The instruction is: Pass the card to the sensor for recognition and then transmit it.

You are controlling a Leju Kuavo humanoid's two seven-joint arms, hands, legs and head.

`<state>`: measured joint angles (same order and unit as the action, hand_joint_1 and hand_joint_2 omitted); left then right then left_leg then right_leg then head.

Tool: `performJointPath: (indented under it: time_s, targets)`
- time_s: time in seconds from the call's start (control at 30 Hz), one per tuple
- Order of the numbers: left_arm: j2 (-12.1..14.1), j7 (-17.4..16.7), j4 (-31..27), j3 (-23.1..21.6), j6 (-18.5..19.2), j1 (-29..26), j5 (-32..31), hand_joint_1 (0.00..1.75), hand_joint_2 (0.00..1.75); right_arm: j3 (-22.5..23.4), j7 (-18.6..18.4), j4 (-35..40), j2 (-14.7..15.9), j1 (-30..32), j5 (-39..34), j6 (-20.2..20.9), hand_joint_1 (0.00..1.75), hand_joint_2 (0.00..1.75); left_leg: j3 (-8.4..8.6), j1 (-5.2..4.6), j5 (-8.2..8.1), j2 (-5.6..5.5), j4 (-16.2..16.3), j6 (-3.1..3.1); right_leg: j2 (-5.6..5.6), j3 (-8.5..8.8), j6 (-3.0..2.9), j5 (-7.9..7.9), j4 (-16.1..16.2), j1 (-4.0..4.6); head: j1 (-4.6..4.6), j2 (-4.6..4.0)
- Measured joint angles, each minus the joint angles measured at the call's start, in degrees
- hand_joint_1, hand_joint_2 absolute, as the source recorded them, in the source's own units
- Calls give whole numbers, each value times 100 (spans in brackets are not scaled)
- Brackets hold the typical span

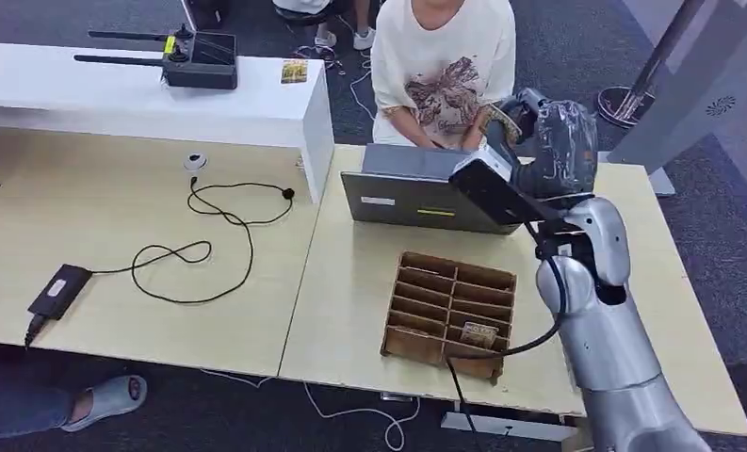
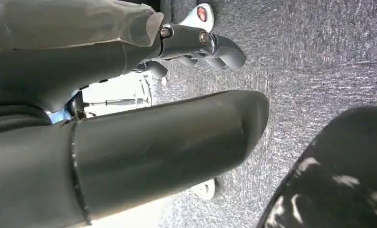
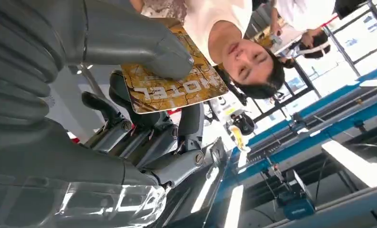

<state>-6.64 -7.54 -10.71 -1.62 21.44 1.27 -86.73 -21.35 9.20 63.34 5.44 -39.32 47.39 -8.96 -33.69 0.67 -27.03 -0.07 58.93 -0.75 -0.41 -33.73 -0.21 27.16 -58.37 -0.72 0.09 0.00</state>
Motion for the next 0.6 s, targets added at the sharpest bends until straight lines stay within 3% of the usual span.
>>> performJointPath:
  time_s: [0.33,0.47,0.6]
  targets:
    - [4,57,0,-2,39,3,-4,0,0,0,-339,-1692,-311,-1435,4,317,175,175,0,1,6,0,0,-4,1,-1,0,-5,-3,0,0,0]
    - [4,57,0,-2,42,3,-4,0,0,0,-345,-1727,-322,-1455,4,323,175,175,0,1,6,0,0,-4,1,-1,0,-5,-3,0,0,2]
    - [-2,-18,0,-2,107,17,2,0,0,-11,-697,-2953,-748,-2335,125,553,175,175,0,2,9,-1,0,-7,1,-2,-1,-5,-3,1,-2,2]
